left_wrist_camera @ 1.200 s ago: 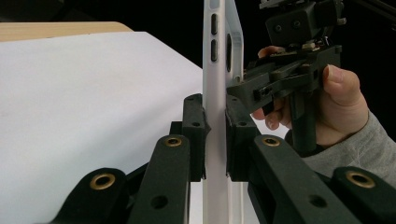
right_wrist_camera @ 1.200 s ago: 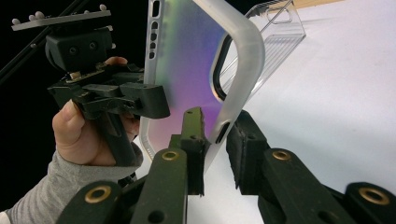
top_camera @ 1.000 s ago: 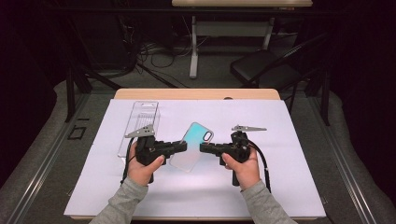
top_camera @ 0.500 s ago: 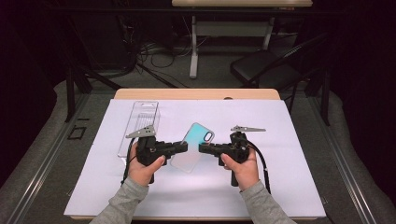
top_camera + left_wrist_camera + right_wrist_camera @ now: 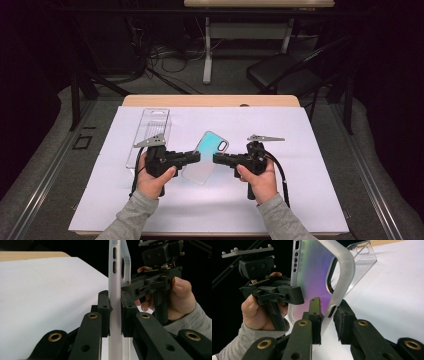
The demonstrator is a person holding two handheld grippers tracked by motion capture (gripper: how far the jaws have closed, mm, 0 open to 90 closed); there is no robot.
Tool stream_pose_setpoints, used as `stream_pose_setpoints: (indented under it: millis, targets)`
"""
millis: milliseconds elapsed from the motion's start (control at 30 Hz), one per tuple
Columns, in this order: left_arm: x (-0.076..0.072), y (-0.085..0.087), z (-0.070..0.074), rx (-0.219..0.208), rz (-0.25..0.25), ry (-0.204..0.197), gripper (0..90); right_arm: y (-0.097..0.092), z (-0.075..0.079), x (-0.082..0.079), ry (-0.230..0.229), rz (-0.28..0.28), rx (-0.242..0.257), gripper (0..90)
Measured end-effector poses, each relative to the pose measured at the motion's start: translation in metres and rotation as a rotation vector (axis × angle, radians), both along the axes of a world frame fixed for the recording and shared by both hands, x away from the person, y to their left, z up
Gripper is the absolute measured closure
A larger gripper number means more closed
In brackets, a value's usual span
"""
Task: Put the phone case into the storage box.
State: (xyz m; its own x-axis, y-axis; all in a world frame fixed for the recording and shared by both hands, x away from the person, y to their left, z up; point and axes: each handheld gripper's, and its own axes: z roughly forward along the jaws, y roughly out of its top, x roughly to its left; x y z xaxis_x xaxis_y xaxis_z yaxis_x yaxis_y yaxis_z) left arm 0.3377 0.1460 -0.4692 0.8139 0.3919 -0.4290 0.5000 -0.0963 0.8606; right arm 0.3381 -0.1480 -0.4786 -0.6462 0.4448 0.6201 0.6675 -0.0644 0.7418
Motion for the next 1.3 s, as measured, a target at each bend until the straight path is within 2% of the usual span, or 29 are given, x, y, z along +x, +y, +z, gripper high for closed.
stream_pose_setpoints:
  millis: [1300]
  targets:
    - [0.001,0.0022,0.0,-0.019,-0.007,-0.003,81.3,-0.0039,-0.0053,0.0038,0.029,0.036,0.097,81.3]
